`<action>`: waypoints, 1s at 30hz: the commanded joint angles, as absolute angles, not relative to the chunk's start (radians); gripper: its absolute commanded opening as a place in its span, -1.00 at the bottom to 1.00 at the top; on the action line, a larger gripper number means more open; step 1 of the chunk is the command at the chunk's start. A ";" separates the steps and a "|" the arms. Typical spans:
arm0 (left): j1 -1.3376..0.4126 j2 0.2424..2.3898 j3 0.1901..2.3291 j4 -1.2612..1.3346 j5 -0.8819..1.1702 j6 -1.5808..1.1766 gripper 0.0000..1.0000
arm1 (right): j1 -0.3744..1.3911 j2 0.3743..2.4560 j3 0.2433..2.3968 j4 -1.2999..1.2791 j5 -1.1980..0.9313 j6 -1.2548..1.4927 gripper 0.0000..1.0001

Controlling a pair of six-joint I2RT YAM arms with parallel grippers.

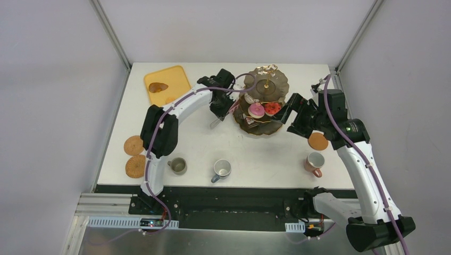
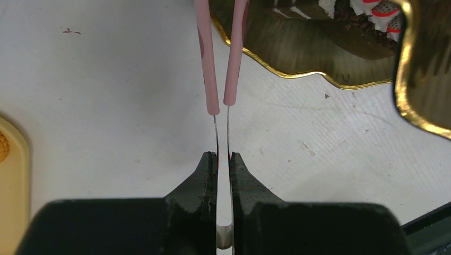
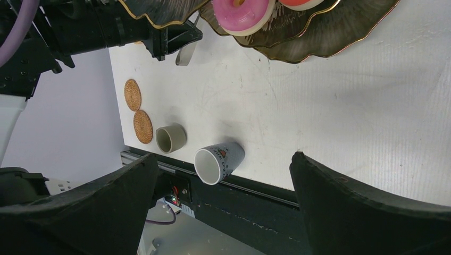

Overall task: Serve the afternoon tea
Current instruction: Place the desert on the desert table.

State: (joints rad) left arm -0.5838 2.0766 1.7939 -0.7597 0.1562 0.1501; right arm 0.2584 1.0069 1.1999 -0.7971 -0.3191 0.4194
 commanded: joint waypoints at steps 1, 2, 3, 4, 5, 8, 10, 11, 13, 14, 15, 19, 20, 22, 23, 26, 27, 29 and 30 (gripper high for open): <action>-0.618 2.114 1.857 -0.812 0.169 0.168 -1.00 | 0.253 0.986 1.200 -0.782 -0.321 0.429 0.98; -0.619 2.122 1.868 -0.823 0.170 0.166 -1.00 | 0.253 0.985 1.200 -0.782 -0.320 0.429 0.98; -0.620 2.127 1.873 -0.827 0.169 0.161 -1.00 | 0.253 0.984 1.200 -0.783 -0.319 0.429 0.98; -0.622 2.131 1.879 -0.831 0.165 0.158 -0.95 | 0.253 0.984 1.198 -0.784 -0.319 0.430 0.98; -0.621 2.133 1.884 -0.834 0.164 0.156 -0.89 | 0.254 0.982 1.198 -0.783 -0.318 0.430 0.98; -0.621 2.132 1.893 -0.838 0.146 0.152 -0.67 | 0.254 0.980 1.197 -0.783 -0.318 0.431 0.98; -0.622 2.127 1.890 -0.839 0.132 0.155 -0.54 | 0.254 0.980 1.198 -0.783 -0.318 0.431 0.98; -0.621 2.124 1.885 -0.837 0.124 0.155 -0.49 | 0.254 0.981 1.198 -0.784 -0.318 0.431 0.98; -0.620 2.118 1.875 -0.833 0.108 0.155 -0.44 | 0.253 0.979 1.199 -0.784 -0.318 0.432 0.98; -0.620 2.116 1.869 -0.832 0.107 0.155 -0.43 | 0.254 0.978 1.199 -0.784 -0.318 0.431 0.98; -0.620 2.113 1.863 -0.831 0.110 0.157 -0.41 | 0.254 0.976 1.200 -0.783 -0.316 0.432 0.98; -0.616 2.098 1.843 -0.819 0.100 0.151 -0.40 | 0.254 0.974 1.198 -0.784 -0.316 0.430 0.98; -0.613 2.090 1.836 -0.811 0.100 0.149 -0.40 | 0.254 0.974 1.198 -0.784 -0.316 0.431 0.98; -0.604 2.069 1.823 -0.798 0.094 0.145 -0.40 | 0.253 0.974 1.200 -0.785 -0.316 0.432 0.98; -0.598 2.057 1.817 -0.792 0.094 0.144 -0.40 | 0.253 0.974 1.200 -0.785 -0.316 0.431 0.98; -0.576 2.010 1.786 -0.768 0.111 0.144 -0.39 | 0.254 0.976 1.200 -0.782 -0.319 0.431 0.98; -0.570 1.990 1.774 -0.761 0.117 0.149 -0.39 | 0.253 0.977 1.199 -0.779 -0.320 0.431 0.98; -0.561 1.965 1.756 -0.759 0.133 0.157 -0.38 | 0.253 0.977 1.197 -0.776 -0.323 0.431 0.98; -0.558 1.956 1.750 -0.761 0.141 0.163 -0.38 | 0.252 0.977 1.197 -0.774 -0.324 0.432 0.98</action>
